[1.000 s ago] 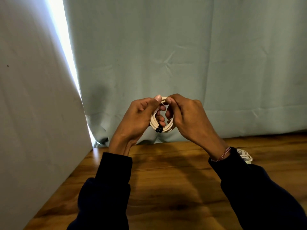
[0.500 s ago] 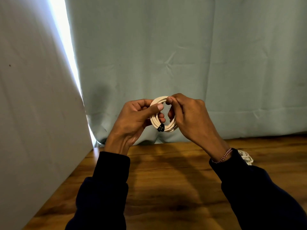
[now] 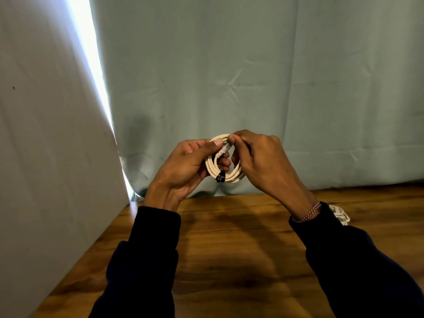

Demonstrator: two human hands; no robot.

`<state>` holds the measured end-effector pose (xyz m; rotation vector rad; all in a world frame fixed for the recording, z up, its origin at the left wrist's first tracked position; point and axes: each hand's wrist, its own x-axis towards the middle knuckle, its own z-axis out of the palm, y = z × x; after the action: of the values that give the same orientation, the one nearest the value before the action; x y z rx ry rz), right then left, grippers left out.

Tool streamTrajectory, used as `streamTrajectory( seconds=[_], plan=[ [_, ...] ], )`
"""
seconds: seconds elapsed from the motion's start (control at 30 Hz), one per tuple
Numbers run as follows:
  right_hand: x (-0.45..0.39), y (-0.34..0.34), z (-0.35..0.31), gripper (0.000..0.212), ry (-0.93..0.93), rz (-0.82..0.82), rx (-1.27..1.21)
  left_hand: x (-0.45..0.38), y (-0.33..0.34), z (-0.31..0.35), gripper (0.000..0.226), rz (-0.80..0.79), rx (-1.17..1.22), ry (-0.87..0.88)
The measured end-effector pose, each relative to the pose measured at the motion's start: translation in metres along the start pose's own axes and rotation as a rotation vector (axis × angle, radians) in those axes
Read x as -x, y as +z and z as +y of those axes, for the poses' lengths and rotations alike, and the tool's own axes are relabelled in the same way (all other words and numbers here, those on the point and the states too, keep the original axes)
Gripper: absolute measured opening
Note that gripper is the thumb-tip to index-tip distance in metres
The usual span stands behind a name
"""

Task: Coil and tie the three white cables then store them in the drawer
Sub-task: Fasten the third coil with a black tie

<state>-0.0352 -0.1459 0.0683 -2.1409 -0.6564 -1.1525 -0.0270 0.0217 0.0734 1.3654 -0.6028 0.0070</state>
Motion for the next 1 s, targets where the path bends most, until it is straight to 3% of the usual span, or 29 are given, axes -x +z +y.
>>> streamTrajectory(
  seconds=[0.13, 0.4, 0.53, 0.73, 1.0],
  plan=[
    [0.001, -0.002, -0.001, 0.028, -0.003, -0.048, -0.03, 0.0, 0.002, 0.005, 0.025, -0.095, 0.192, -0.108],
    [0.002, -0.005, -0.001, 0.029, 0.021, -0.168, -0.029, 0.002, 0.0, 0.009, 0.022, -0.141, 0.19, -0.203],
    [0.003, -0.005, -0.002, 0.034, 0.048, -0.138, -0.109, 0.0, 0.003, 0.009, 0.025, -0.078, 0.141, -0.138],
    [0.002, -0.01, -0.005, 0.053, 0.397, -0.08, -0.417, -0.001, 0.003, 0.012, 0.027, 0.063, 0.195, 0.004],
    [0.004, -0.015, -0.011, 0.024, 0.504, -0.165, -0.618, -0.001, 0.004, 0.011, 0.028, 0.062, 0.155, 0.076]
  ],
)
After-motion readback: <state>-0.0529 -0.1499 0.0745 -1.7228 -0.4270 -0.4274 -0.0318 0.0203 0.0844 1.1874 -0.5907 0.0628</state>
